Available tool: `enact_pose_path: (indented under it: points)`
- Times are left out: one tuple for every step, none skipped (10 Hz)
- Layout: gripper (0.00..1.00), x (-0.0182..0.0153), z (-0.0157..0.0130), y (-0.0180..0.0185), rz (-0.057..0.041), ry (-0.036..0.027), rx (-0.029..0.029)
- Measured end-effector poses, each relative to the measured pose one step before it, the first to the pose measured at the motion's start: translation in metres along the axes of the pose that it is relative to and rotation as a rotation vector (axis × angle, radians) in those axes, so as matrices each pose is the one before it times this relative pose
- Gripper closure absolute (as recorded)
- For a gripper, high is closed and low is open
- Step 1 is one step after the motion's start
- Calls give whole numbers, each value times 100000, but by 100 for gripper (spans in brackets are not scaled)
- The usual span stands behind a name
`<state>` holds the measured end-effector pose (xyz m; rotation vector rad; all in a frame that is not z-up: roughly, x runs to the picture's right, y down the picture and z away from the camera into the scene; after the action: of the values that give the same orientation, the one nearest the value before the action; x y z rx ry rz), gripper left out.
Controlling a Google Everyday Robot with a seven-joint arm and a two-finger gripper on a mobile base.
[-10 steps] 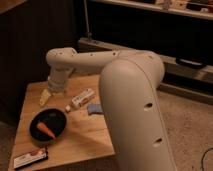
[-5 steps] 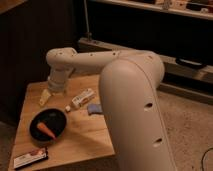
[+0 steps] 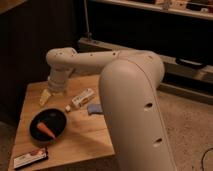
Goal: Place the pepper on the white sponge
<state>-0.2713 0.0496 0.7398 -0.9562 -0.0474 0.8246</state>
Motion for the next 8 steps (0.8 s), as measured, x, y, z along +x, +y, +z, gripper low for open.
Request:
enact_pose_path:
  points:
    - [20, -1, -1, 3, -5, -1, -3]
    - [20, 2, 2, -1, 1, 4, -3]
    - [20, 0, -1, -4, 6, -4, 4]
    - [20, 1, 4, 5, -5, 9, -7]
    - [20, 22, 22, -2, -223, 50, 265]
    - [20, 26, -96, 76, -1218, -759, 1375]
    - [20, 231, -450, 599, -3165, -3330, 3207]
    - [20, 469, -726, 1027, -3829, -5257, 2343]
